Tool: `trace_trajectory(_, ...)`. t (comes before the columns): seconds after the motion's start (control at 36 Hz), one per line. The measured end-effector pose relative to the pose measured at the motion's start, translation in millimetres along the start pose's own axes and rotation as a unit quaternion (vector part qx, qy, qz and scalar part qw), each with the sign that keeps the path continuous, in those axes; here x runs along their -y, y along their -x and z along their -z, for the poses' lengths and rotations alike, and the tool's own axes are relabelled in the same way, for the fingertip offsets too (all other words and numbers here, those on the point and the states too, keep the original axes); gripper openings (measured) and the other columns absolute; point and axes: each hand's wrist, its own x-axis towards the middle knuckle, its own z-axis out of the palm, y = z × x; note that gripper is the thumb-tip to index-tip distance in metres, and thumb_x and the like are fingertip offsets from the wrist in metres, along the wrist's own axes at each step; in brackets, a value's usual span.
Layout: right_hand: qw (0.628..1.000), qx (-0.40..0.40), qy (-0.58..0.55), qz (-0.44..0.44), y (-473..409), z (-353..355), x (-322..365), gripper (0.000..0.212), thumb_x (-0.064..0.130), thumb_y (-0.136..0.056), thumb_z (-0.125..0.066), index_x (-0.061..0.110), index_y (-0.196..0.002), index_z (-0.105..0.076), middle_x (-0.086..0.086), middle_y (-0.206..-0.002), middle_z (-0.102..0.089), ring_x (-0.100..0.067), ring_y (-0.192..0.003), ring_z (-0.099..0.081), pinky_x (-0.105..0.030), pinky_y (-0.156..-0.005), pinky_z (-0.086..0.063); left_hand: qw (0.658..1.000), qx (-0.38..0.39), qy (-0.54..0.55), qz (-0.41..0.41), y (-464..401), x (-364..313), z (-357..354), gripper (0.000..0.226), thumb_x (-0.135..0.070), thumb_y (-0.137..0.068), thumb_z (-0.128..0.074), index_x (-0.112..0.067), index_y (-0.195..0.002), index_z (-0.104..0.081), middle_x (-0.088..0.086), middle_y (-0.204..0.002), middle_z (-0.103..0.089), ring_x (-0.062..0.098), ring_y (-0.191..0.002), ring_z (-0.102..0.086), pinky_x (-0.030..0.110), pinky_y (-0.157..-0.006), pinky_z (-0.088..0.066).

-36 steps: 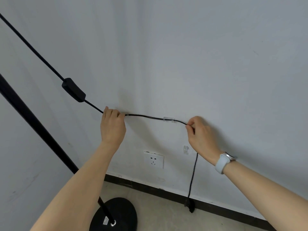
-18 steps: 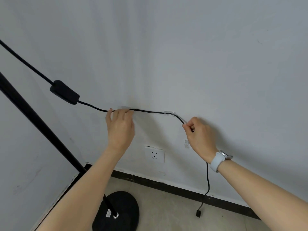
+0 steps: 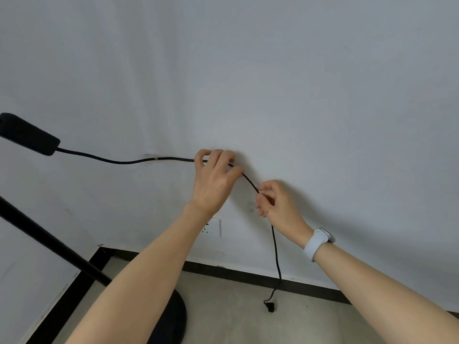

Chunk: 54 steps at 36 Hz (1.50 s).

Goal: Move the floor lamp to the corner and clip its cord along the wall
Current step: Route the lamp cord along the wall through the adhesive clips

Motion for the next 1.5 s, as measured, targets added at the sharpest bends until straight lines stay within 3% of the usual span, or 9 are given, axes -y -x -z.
trace_trajectory(0.25,0.993,0.046,0.052,-0.097,46,6,-71,0.025,0.019,-0.097,-0.037,0.023,-0.083,-0.058,0.003,-0.063,-0.06,-0.011,-0.061,-0.058,-0.027,-0.07,-0.049,0.998,-0.05,-0.029,0.005,7,-5,-15,0.022,0.002,-0.067,-0.075,-0.016,-0.073,-0.065,0.003,-0.087,-0.069,0.024,-0.079,-0.059,0.038,-0.079,-0.033)
trace_trajectory(0.42,0.994,0.01,0.06,-0.096,39,3,-73,0.024,0.024,-0.093,-0.047,0.023,-0.077,-0.064,-0.002,-0.055,-0.045,-0.014,-0.052,-0.041,-0.028,-0.056,-0.034,0.996,-0.021,-0.02,-0.09,31,-23,-19,0.035,0.008,-0.073,-0.055,-0.015,-0.095,-0.068,0.001,-0.091,-0.07,0.021,-0.086,-0.054,0.037,-0.079,-0.033)
trace_trajectory(0.56,0.991,0.016,0.075,-0.109,33,-3,-74,0.023,0.025,-0.089,-0.054,0.012,-0.078,-0.07,-0.016,-0.068,-0.063,-0.016,-0.057,-0.045,-0.031,-0.059,-0.033,0.992,0.033,0.091,0.076,39,-34,-13,0.012,-0.003,-0.076,-0.067,-0.008,-0.087,-0.067,0.007,-0.081,-0.069,0.028,-0.07,-0.061,0.037,-0.065,-0.036)
trace_trajectory(0.75,0.989,-0.005,0.071,-0.133,14,-18,-67,0.022,0.025,-0.085,-0.056,0.012,-0.075,-0.072,-0.007,-0.057,-0.056,-0.013,-0.048,-0.039,-0.029,-0.053,-0.028,0.914,0.118,0.195,0.336,37,-49,-15,0.012,-0.023,-0.085,-0.067,-0.013,-0.085,-0.072,0.006,-0.076,-0.07,0.025,-0.073,-0.061,0.039,-0.073,-0.039)
trace_trajectory(0.97,0.985,-0.034,0.115,-0.126,10,-20,-70,0.037,0.032,-0.087,-0.053,0.002,-0.068,-0.062,-0.003,-0.049,-0.042,-0.015,-0.045,-0.035,-0.029,-0.048,-0.024,0.921,0.106,0.158,0.339,40,-54,-22,0.009,-0.016,-0.084,-0.067,-0.009,-0.078,-0.071,0.008,-0.066,-0.067,0.028,-0.065,-0.059,0.039,-0.067,-0.038)
trace_trajectory(1.11,0.986,-0.036,0.08,-0.139,21,-24,-87,0.024,0.022,-0.092,-0.047,0.006,-0.082,-0.062,-0.002,-0.066,-0.056,-0.022,-0.065,-0.054,-0.038,-0.064,-0.047,0.929,0.082,0.139,0.334,40,-55,-22,0.013,-0.016,-0.081,-0.07,-0.008,-0.071,-0.069,0.009,-0.056,-0.064,0.029,-0.056,-0.056,0.038,-0.063,-0.037)
trace_trajectory(1.28,0.951,-0.078,-0.099,-0.281,35,-33,-109,0.013,0.018,-0.091,-0.05,0.009,-0.09,-0.059,-0.002,-0.069,-0.06,-0.016,-0.062,-0.055,-0.027,-0.061,-0.042,0.93,0.061,0.145,0.332,42,-50,-24,0.021,-0.025,-0.081,-0.072,-0.007,-0.069,-0.069,0.007,-0.06,-0.067,0.026,-0.059,-0.058,0.035,-0.065,-0.035)
trace_trajectory(1.39,0.888,-0.026,-0.186,-0.421,33,-49,-108,0.016,0.027,-0.088,-0.057,0.015,-0.078,-0.056,-0.001,-0.067,-0.059,-0.014,-0.058,-0.053,-0.025,-0.055,-0.034,0.925,0.062,0.155,0.341,44,-46,-24,0.026,-0.033,-0.081,-0.07,-0.008,-0.072,-0.07,0.007,-0.065,-0.068,0.026,-0.063,-0.058,0.037,-0.07,-0.038)
trace_trajectory(1.5,0.878,0.017,-0.192,-0.437,24,-62,-101,0.019,0.031,-0.087,-0.057,0.017,-0.076,-0.054,0.0,-0.066,-0.06,-0.014,-0.057,-0.051,-0.025,-0.06,-0.037,0.914,0.088,0.176,0.355,45,-42,-23,0.03,-0.041,-0.081,-0.068,-0.012,-0.075,-0.07,0.002,-0.068,-0.068,0.023,-0.066,-0.059,0.037,-0.074,-0.041)
